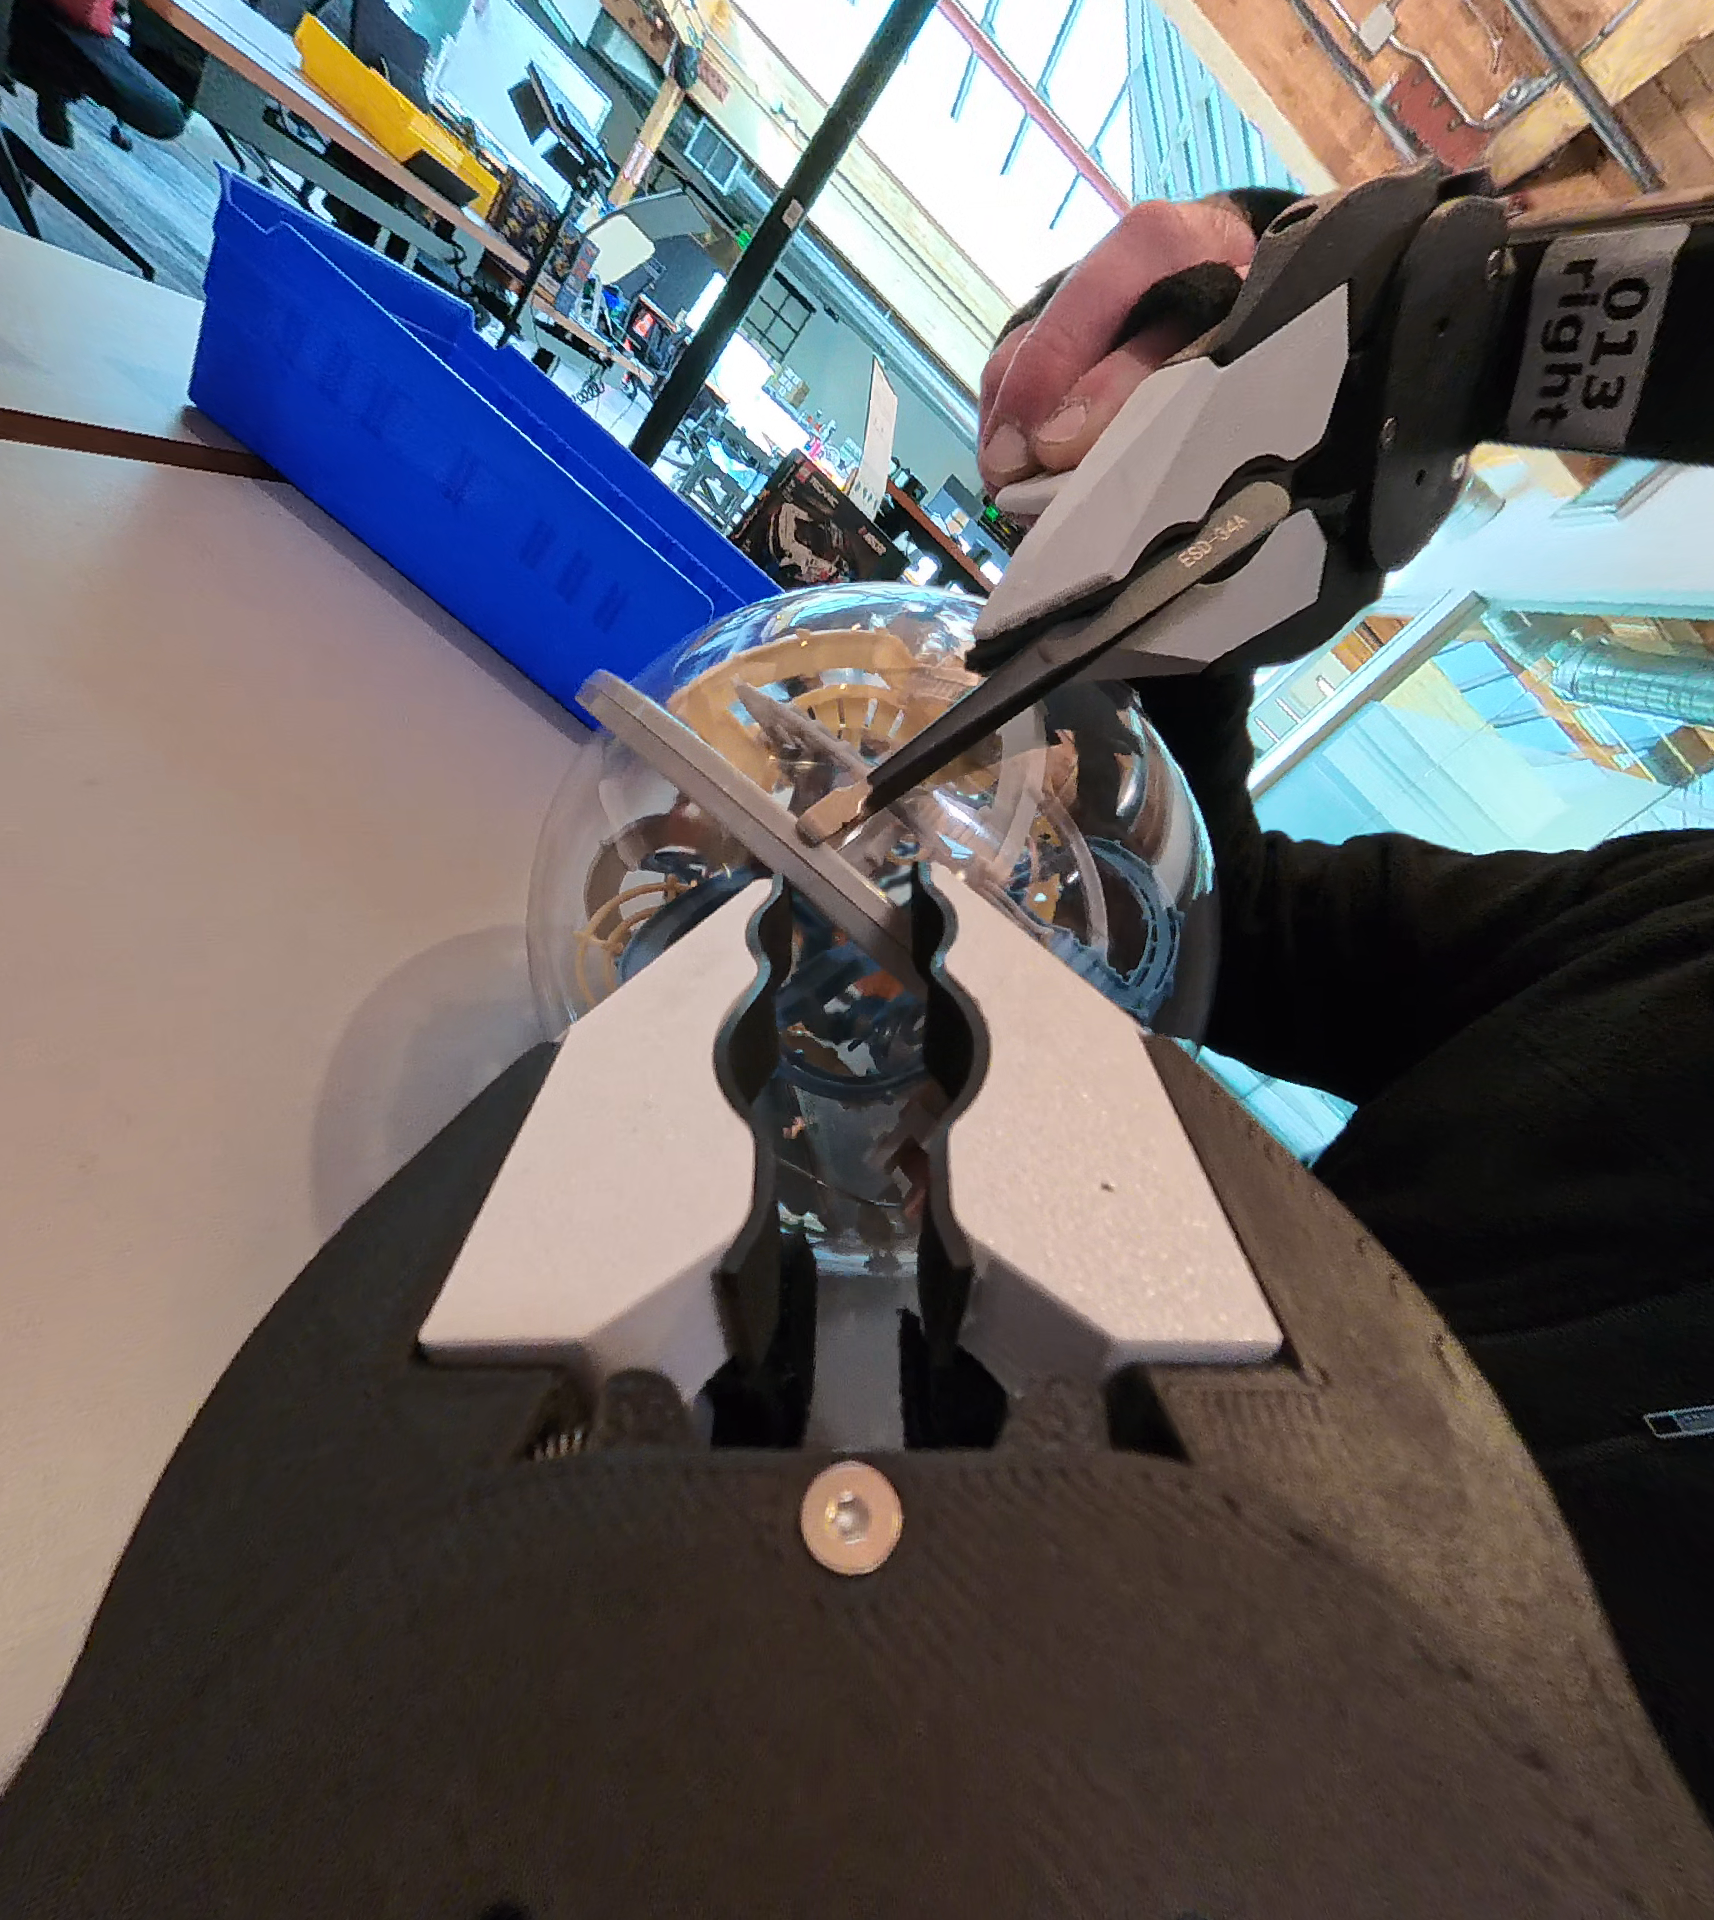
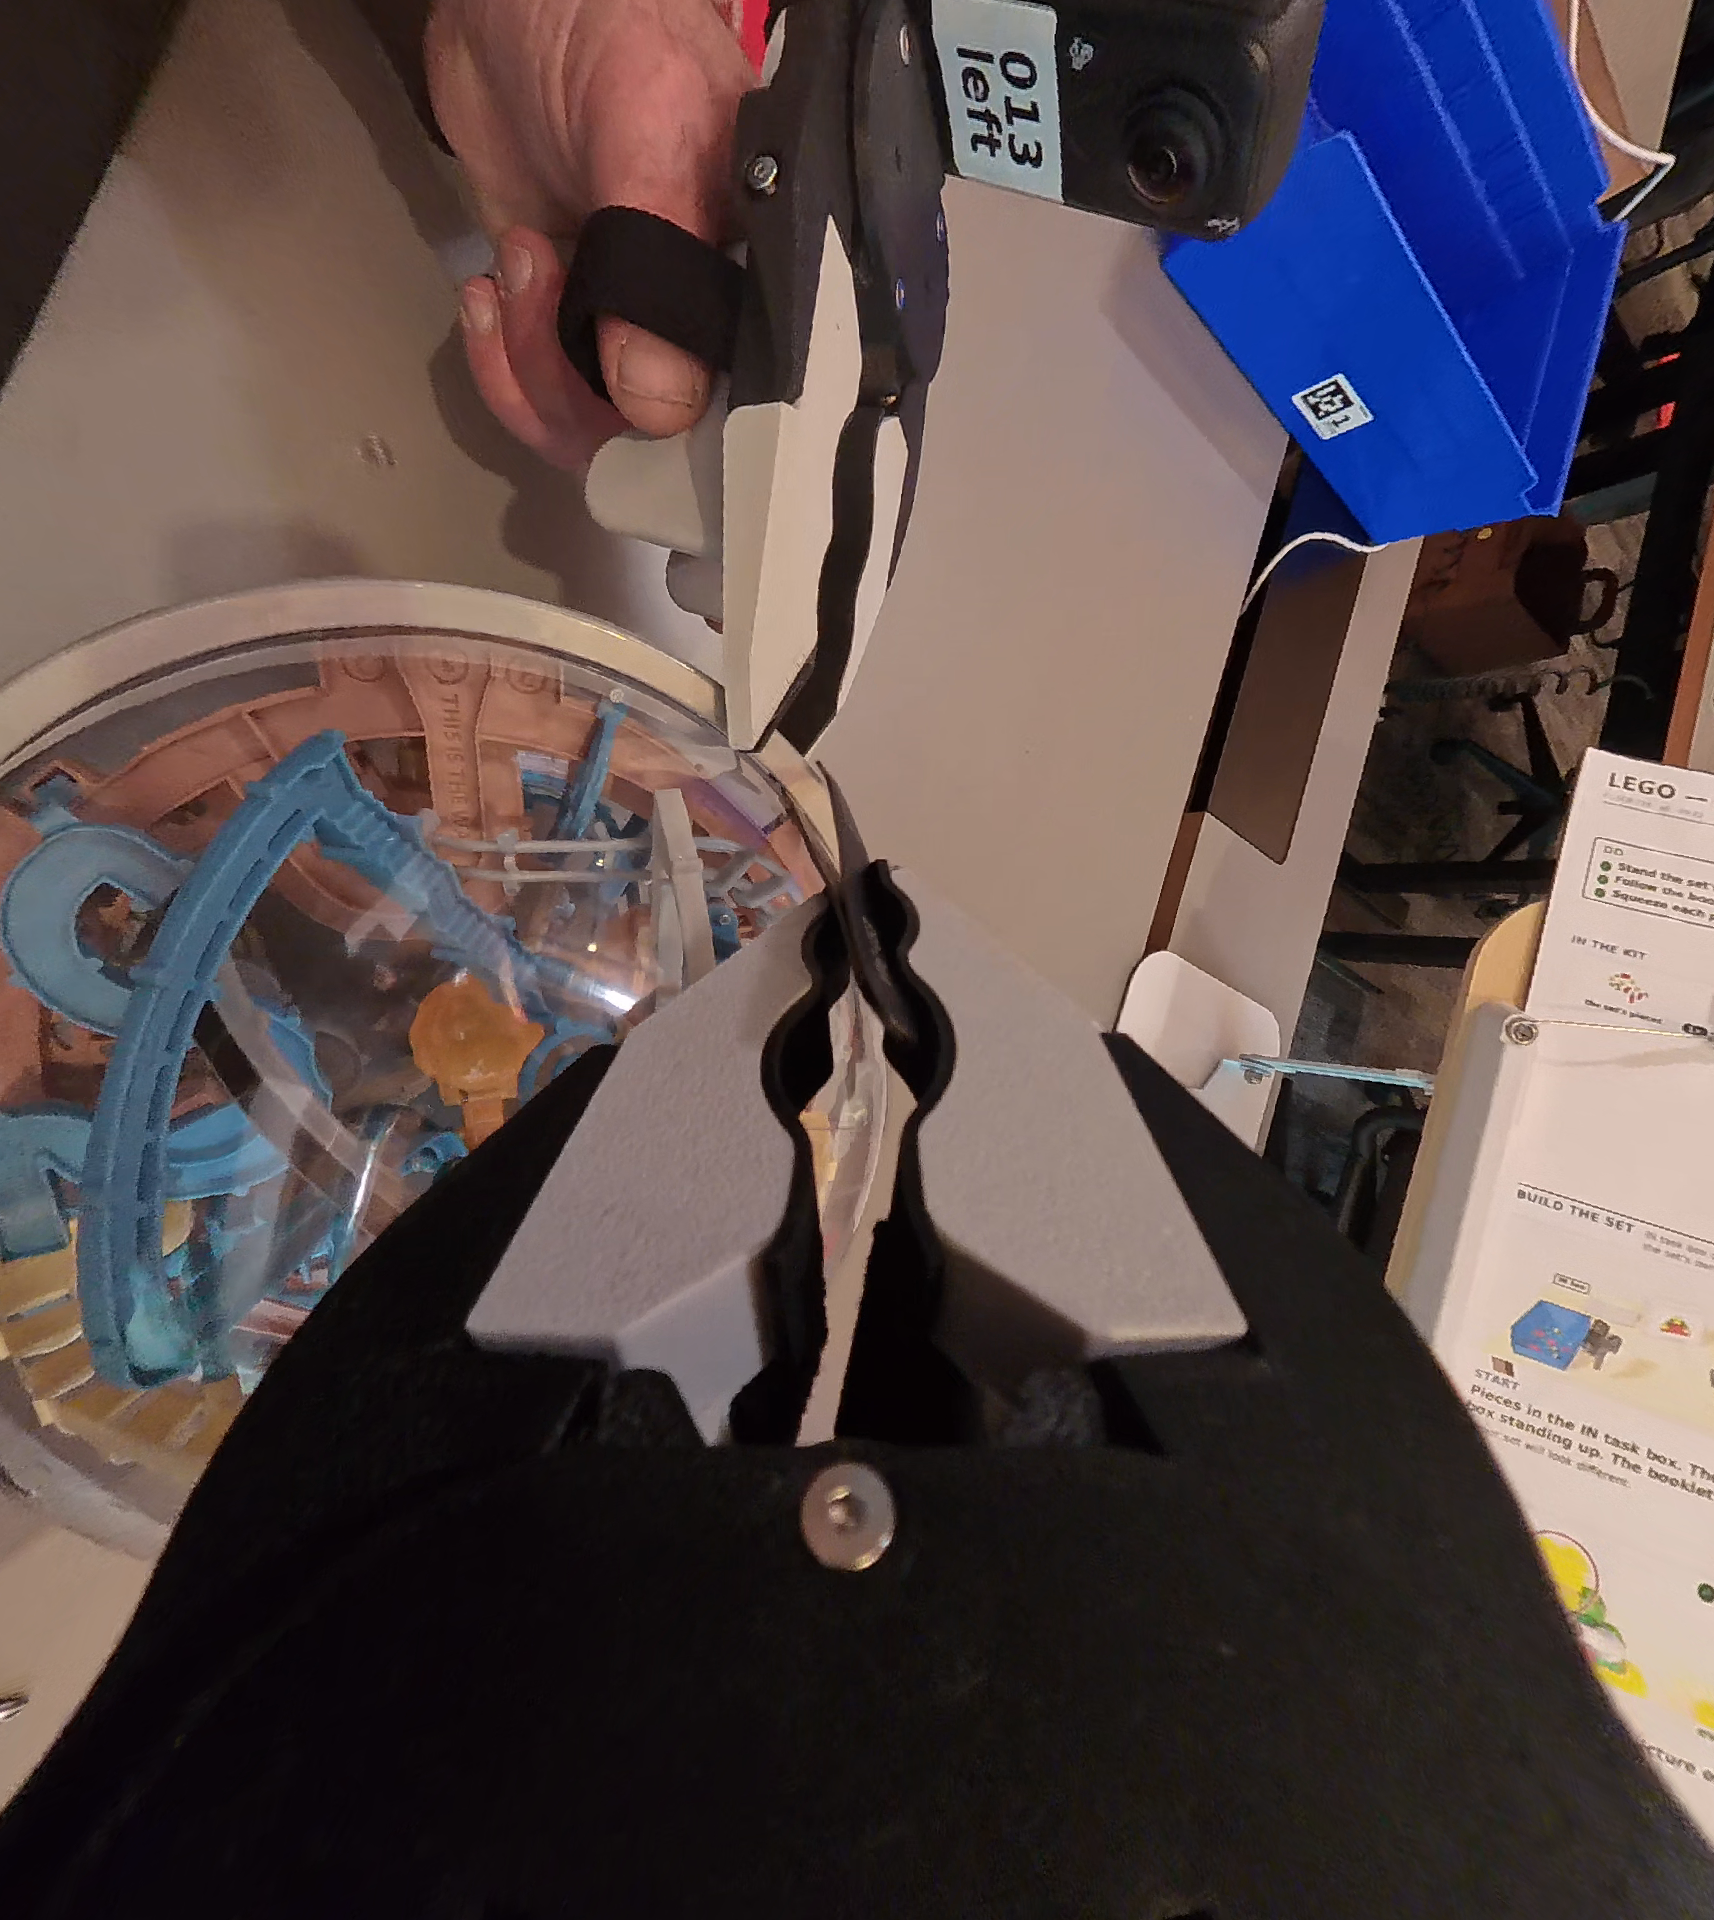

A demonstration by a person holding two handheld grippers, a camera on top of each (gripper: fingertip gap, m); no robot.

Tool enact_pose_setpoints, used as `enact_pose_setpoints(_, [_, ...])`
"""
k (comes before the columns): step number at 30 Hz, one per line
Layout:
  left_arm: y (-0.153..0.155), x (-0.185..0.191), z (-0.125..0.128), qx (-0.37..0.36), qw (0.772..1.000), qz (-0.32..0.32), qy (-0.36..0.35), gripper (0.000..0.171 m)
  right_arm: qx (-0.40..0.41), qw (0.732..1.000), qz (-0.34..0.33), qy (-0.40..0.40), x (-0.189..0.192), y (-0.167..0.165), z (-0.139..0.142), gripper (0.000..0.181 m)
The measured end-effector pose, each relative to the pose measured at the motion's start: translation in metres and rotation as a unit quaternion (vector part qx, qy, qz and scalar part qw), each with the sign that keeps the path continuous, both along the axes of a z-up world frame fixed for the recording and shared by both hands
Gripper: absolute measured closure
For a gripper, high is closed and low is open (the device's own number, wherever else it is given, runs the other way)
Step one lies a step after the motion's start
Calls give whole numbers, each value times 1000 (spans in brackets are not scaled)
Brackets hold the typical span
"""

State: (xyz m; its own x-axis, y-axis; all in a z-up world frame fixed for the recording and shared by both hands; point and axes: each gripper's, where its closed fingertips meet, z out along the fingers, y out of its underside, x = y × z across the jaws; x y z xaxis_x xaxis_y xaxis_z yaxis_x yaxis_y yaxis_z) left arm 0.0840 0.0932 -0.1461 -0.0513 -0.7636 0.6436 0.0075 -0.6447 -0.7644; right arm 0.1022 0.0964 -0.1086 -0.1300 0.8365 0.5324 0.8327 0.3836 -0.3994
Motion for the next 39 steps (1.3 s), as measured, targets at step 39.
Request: enact_pose_setpoints(39, [-122,23,60,293,955,-49,10,132,-178,963,-109,172,19,-14,-15,181])
